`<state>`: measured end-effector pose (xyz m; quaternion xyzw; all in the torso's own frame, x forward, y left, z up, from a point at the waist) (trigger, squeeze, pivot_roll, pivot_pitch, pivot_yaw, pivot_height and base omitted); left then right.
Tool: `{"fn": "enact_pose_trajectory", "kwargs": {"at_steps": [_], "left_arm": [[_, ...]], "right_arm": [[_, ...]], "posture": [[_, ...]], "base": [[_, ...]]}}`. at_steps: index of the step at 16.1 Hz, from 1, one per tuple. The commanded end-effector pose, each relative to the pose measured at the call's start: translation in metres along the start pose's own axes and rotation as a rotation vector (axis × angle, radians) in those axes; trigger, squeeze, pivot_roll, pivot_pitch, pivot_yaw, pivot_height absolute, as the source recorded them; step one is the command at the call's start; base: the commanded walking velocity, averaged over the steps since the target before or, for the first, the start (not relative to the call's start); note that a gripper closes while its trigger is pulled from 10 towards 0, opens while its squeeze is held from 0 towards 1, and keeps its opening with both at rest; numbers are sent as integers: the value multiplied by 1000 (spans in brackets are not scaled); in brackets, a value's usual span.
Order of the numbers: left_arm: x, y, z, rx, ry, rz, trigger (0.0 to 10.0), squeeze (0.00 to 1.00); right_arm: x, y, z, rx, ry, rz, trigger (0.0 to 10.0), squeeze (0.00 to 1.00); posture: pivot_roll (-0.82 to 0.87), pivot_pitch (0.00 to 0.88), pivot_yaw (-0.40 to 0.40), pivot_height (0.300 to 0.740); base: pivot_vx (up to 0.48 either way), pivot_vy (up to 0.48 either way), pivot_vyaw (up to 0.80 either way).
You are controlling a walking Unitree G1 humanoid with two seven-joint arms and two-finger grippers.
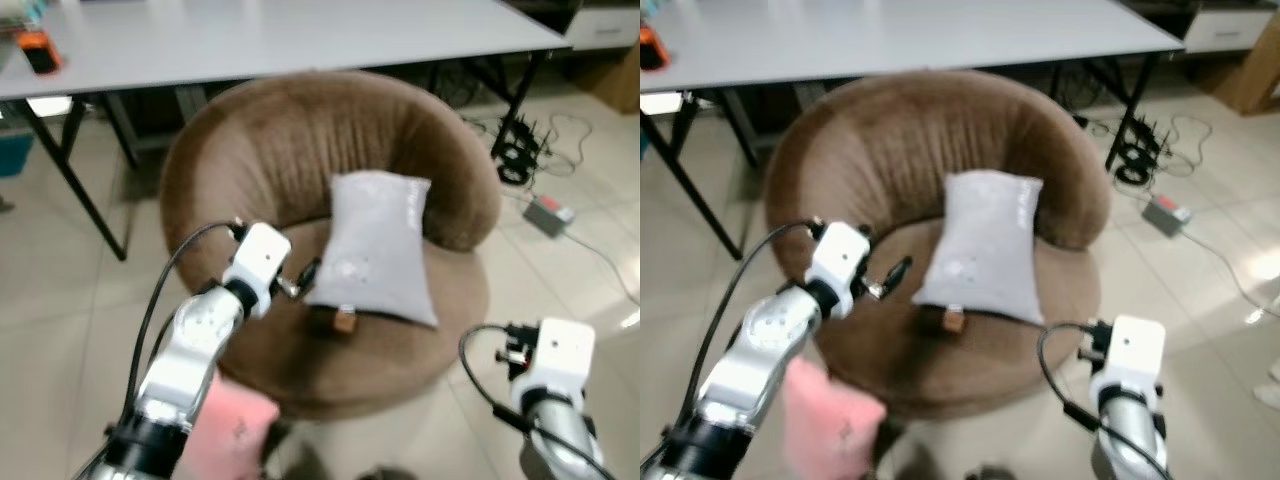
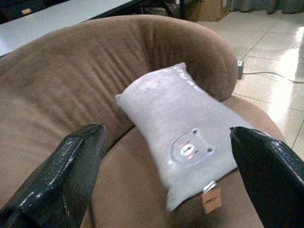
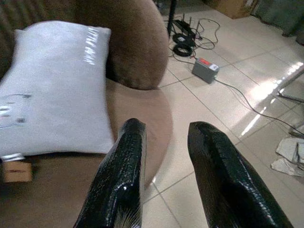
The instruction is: Move the pillow to the sofa from floor
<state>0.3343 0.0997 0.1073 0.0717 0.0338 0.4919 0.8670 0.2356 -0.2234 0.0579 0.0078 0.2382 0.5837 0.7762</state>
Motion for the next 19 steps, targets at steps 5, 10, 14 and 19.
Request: {"fn": "enact_pose_trajectory", "kwargs": {"at_steps": [5, 10, 14, 19], "left_arm": [[6, 3, 3, -2, -23, 20, 10000, 0], [11, -3, 9, -9, -48, 17, 10000, 0], [7, -8, 8, -7, -59, -9, 10000, 0], [3, -10, 7, -11, -51, -20, 10000, 0]], "right_arm": [[-1, 3, -5, 20, 13, 8, 10000, 0], [-4, 4, -10, 51, -34, -27, 10000, 0], [0, 8, -9, 67, -59, -36, 10000, 0], [-3, 9, -7, 70, -56, -46, 10000, 0]], "posture": [[-74, 39, -22, 736], [-71, 43, -7, 736], [-80, 43, 9, 736], [-87, 45, 8, 736]], "base": [[0, 480, 0], [0, 480, -800], [0, 480, -800], [0, 480, -800]]}}
Point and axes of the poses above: a point about 5 cm out from each wrist's last joint towards the gripper, its own y axis pointing back from the gripper into the wrist, its own z axis along the axis of the wrist's last joint, x = y × z, the point moved 5 cm from there along -y, pointing out of the wrist towards the gripper, and after that the axes turned 15 degrees about y, right-handed, at the moved point
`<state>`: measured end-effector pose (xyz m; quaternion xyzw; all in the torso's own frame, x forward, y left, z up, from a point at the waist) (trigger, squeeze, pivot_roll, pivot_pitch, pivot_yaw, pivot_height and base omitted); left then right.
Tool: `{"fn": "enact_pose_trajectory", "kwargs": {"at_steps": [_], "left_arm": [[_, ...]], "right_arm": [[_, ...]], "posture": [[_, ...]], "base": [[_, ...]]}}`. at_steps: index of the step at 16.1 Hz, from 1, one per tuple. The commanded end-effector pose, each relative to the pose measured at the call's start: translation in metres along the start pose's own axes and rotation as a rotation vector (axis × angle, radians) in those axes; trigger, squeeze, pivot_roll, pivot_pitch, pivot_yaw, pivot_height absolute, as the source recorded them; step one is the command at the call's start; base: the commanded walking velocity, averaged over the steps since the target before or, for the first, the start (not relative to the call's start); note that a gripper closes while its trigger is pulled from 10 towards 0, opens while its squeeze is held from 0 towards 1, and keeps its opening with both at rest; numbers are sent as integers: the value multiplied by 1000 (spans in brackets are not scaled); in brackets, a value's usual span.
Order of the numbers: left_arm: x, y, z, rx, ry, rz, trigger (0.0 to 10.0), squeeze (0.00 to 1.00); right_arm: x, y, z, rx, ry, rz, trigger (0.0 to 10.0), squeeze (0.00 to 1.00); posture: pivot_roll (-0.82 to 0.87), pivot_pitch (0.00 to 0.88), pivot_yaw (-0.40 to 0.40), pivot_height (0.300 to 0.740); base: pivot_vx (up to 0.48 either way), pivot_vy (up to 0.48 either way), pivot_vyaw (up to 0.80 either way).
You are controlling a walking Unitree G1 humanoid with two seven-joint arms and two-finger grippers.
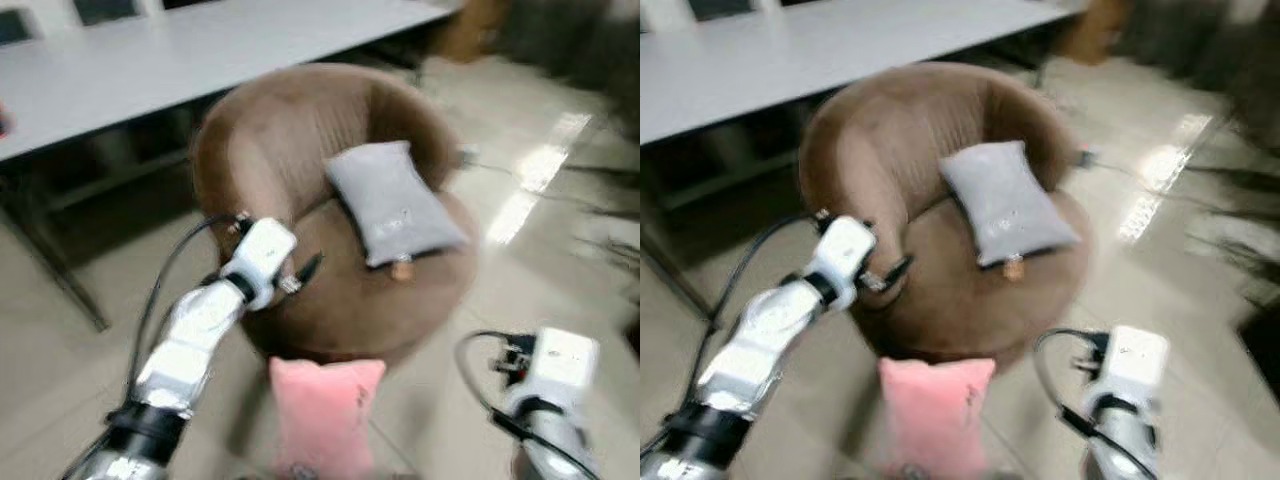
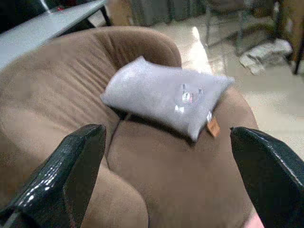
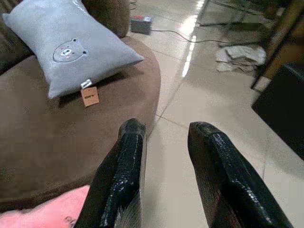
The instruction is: Move the pillow to the sofa from floor
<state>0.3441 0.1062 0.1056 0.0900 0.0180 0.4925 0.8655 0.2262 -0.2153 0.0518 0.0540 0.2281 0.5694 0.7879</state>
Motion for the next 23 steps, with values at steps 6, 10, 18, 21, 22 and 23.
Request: {"fn": "enact_pose_trajectory", "kwargs": {"at_steps": [6, 10, 18, 21, 22, 23], "left_arm": [[-7, -6, 8, -30, -7, -30, 10000, 0], [-7, -5, 7, -29, -8, -28, 10000, 0], [1, 4, 8, -73, 81, -9, 10000, 0], [1, 8, 10, -97, 19, -16, 10000, 0], [1, 8, 10, -96, 20, -13, 10000, 0], [0, 8, 10, -96, 6, -19, 10000, 0]], "right_arm": [[-13, 0, 5, -6, 37, -40, 10000, 0], [-14, -1, 9, -24, 46, -41, 10000, 0], [-7, -5, 25, -92, 61, -14, 10000, 0], [-4, -7, 41, -185, 107, -14, 10000, 0], [-3, -6, 46, -215, 130, -15, 10000, 0], [0, -5, 52, -256, 163, -8, 10000, 0]], "posture": [[-94, 46, 9, 736], [-92, 46, 9, 736], [-69, 27, -5, 736], [-61, 16, -12, 736], [-61, 16, -12, 736], [-59, 11, -14, 736]], "base": [[0, 480, -800], [0, 480, -800], [0, 480, -800], [0, -160, -669], [0, -480, 0], [0, -480, 0]]}}
Point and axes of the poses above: a point about 5 cm out from each wrist's last joint towards the gripper, its own y axis pointing back from the gripper into the wrist, its own z axis along the axis of the wrist's last joint, x = y × z, the point moved 5 cm from there along -y, pointing out of the wrist towards the gripper, and after that the axes turned 15 degrees about y, right-handed, at the moved point
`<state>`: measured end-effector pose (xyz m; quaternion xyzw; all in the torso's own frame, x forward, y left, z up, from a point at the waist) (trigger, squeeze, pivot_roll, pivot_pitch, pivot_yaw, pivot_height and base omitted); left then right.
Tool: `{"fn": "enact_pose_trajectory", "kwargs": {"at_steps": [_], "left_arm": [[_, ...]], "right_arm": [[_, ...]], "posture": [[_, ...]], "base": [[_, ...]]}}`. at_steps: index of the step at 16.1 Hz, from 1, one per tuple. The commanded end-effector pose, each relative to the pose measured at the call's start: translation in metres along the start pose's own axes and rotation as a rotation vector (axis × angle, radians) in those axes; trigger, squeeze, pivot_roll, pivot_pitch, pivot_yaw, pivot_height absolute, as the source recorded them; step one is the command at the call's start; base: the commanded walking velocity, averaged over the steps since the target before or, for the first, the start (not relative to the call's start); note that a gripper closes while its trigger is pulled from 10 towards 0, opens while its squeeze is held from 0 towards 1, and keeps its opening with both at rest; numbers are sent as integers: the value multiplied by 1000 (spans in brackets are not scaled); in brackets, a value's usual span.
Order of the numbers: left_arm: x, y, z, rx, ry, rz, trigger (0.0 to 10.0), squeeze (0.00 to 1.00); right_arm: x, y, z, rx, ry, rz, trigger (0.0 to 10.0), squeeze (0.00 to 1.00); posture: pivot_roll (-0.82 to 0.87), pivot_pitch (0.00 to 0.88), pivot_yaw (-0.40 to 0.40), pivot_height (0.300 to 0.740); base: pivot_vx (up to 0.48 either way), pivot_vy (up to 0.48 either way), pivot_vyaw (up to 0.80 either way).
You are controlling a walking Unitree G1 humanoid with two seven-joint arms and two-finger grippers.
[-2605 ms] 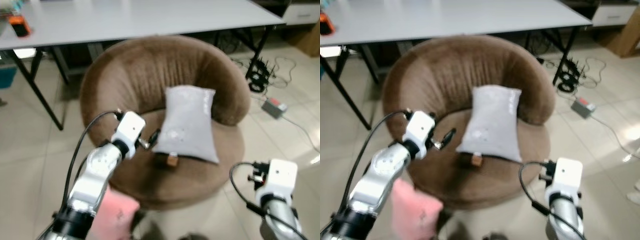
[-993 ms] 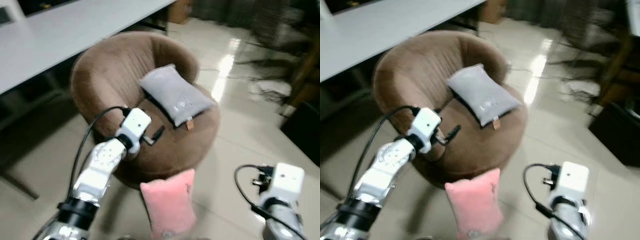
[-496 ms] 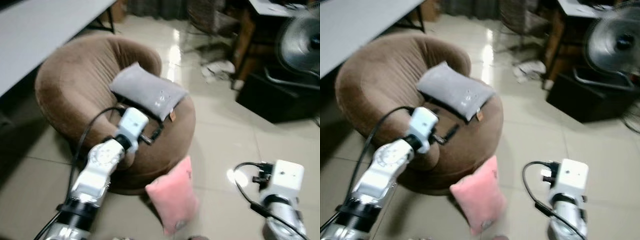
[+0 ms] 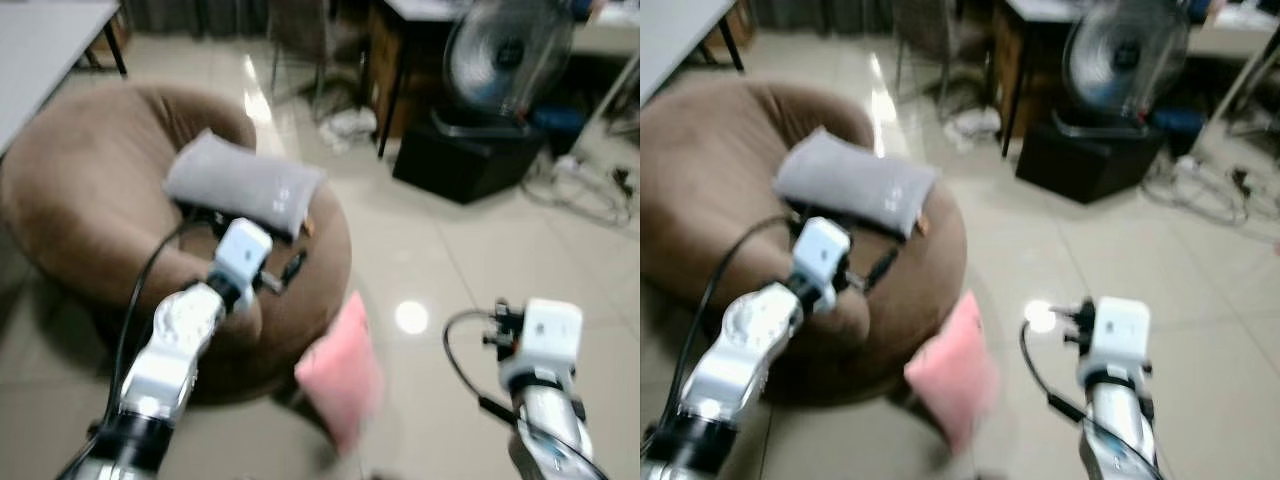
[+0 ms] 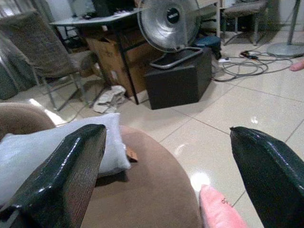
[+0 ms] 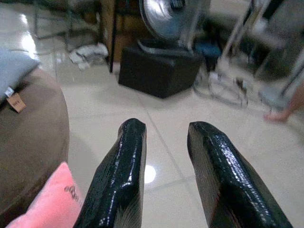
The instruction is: Move the pillow to the sofa from floor
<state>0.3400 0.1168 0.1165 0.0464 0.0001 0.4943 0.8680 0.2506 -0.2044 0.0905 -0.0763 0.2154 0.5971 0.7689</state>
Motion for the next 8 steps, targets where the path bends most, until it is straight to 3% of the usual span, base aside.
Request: {"fn": "enact_pose_trajectory", "kwargs": {"at_steps": [1, 2, 5, 6, 8], "left_arm": [[-9, -2, 1, -19, -2, -30, 10000, 0], [-9, -1, 2, -32, 26, -27, 10000, 0], [-8, -2, 7, -52, 4, -28, 10000, 0], [-9, -3, 7, -54, 6, -30, 10000, 0], [-9, -3, 7, -57, 27, -34, 10000, 0]], "right_arm": [[-4, -2, 9, -53, 39, -7, 10000, 0], [-4, -2, 10, -64, 41, -10, 10000, 0], [-2, -2, -3, -12, -25, -7, 10000, 0], [-2, -2, -3, -11, -22, -8, 10000, 0], [1, -2, -4, -20, -10, 3, 10000, 0]], "posture": [[-60, 9, -16, 736], [-60, 9, -16, 736], [-55, 5, -22, 736], [-55, 5, -22, 736], [-55, 7, -23, 736]], "base": [[0, 0, 0], [0, 0, 0], [0, 0, 0], [0, 0, -469], [405, 0, -800]]}}
Point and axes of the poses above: a point about 5 cm out from each wrist's last joint towards the gripper, its own y axis pointing back from the gripper into the wrist, its own z axis along the axis of the wrist's last joint, x = y × z, the point moved 5 cm from there along -y, pointing out of the wrist towards the gripper, and after that the axes turned 15 degrees about y, right-handed, at the moved point
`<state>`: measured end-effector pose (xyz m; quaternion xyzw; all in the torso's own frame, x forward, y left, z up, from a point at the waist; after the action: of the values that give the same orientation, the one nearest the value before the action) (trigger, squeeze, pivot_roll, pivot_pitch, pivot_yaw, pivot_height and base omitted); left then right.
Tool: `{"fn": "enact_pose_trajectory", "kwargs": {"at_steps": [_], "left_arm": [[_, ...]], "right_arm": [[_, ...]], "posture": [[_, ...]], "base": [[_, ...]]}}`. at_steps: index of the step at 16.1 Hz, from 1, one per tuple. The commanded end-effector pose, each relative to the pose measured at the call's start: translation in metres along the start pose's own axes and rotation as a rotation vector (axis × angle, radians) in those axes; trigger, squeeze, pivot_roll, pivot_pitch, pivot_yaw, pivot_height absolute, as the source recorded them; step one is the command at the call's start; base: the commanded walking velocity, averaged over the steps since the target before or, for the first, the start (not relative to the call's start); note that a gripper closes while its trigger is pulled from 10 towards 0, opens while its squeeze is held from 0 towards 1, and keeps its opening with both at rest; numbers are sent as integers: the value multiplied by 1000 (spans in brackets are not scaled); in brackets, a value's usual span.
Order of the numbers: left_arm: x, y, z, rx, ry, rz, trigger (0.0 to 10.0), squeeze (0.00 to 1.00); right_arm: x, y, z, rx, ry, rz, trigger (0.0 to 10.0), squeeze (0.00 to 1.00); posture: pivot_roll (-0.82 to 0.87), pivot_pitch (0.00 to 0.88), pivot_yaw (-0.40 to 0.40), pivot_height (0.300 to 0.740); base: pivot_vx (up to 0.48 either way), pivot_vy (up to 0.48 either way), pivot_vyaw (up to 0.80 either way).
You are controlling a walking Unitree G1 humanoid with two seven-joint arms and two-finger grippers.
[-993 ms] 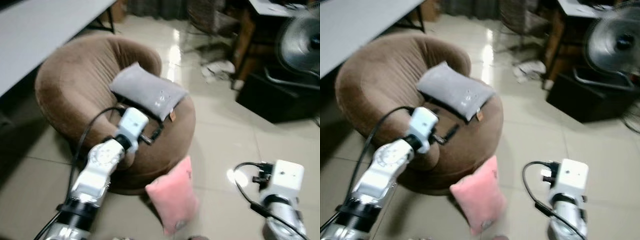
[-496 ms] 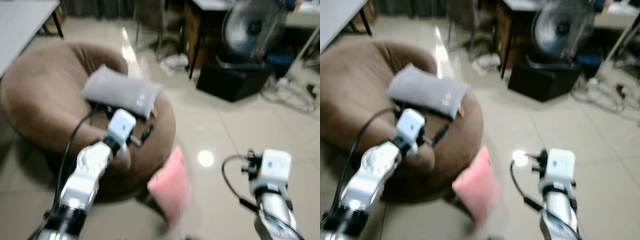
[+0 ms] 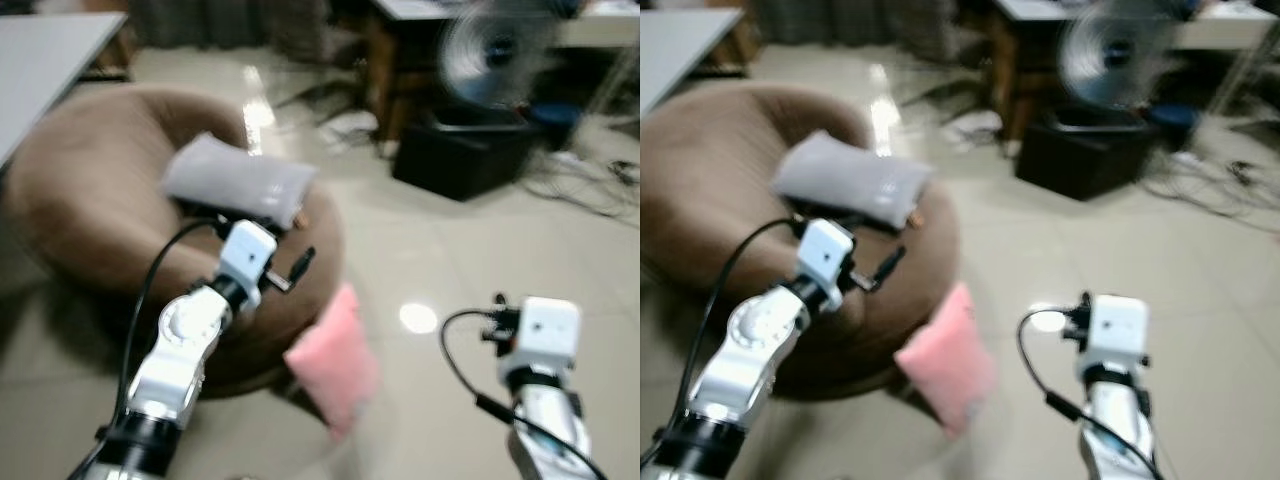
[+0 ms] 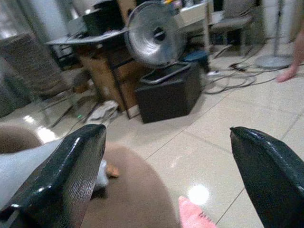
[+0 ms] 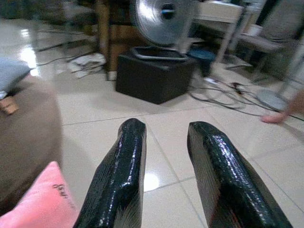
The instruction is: Move the pillow to the sofa from floor
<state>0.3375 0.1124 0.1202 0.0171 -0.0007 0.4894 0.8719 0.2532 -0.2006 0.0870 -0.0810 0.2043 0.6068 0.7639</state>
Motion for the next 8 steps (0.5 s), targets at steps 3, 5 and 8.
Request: {"fn": "enact_pose_trajectory", "kwargs": {"at_steps": [3, 5, 8], "left_arm": [[-3, -5, 2, 2, -3, -29, 10000, 0], [-1, -6, 3, 1, -4, -30, 10000, 0], [0, -7, 2, 8, -20, -24, 10000, 0]], "right_arm": [[-5, 0, -4, 9, 4, -18, 10000, 0], [-6, 1, -7, 18, 8, -20, 10000, 0], [-1, 0, -13, 42, 68, 28, 10000, 0]], "posture": [[-61, 10, -11, 736], [-61, 10, -11, 736], [-59, 15, -10, 736]], "base": [[423, 0, -800], [424, 0, -400], [421, 0, 0]]}}
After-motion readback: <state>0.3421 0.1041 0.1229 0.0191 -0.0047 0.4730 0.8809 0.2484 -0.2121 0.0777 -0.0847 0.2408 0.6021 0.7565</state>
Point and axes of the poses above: a point about 5 cm out from each wrist's last joint towards the gripper, its own y axis pointing back from the gripper into the wrist, its own z axis along the axis of the wrist's last joint, x = y × z, the point moved 5 cm from there along -y, pointing out of the wrist towards the gripper, and after that the axes turned 15 degrees about y, right-handed, at the moved point
